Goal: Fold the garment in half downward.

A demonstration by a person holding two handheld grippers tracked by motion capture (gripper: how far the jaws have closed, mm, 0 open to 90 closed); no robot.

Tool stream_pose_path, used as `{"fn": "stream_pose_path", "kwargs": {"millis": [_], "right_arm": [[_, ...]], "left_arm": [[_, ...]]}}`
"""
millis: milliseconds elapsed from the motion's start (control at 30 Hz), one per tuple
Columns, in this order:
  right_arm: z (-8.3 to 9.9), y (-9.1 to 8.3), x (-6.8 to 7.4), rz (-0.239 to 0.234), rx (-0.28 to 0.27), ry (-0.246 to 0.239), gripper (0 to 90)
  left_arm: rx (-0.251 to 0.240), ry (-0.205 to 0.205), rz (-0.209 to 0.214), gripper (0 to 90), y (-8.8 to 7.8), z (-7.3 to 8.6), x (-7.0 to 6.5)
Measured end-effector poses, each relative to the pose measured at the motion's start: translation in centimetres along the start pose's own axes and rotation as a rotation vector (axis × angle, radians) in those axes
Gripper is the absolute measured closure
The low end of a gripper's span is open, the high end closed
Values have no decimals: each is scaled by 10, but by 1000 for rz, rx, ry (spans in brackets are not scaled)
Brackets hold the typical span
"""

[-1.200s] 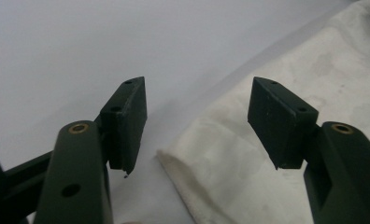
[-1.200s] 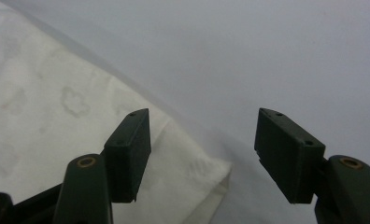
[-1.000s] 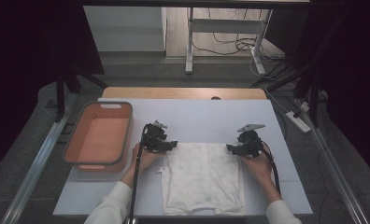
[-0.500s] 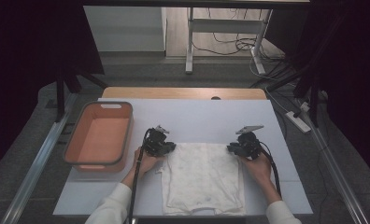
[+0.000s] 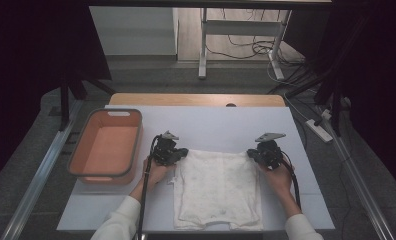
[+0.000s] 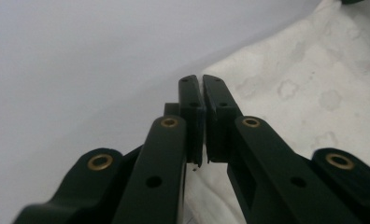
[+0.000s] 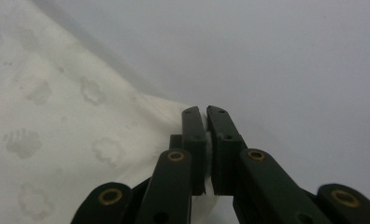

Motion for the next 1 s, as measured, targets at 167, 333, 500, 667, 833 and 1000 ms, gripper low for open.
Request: {"fn": "stream_pose_path", "kwargs": {"millis": [167,333,500,667,833,1000], "right_arm": [[-2,1,-1,6,-5,1,864],[-9,0,-4,12,-26,-4,863],[-17,3,-8,24,-36,-4,864],[-26,1,-13,38,-53,-2,863],[-33,-2,-16,52,-65,4,857],[-34,-6,-15,78,-106,21,602]], "left_arm": [[-21,-8,-2,864,-4,-2,2],[-29,-9,-3,864,-4,-6,6],[-31,-10,-4,863,0,-11,13],[-39,-17,-13,861,4,-18,16],[-47,-13,-24,855,4,-24,15],[-66,5,-53,561,-3,-26,12]]}}
Point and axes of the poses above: each handheld gripper's, and its own axes: y roughly forward along the jaws, z roughly out of its underside, x roughly to its left, the point moved 1 cm from there along y, roughly forward along the jaws, and after that the axes turned 10 degrees about y, right-handed, at the moved point
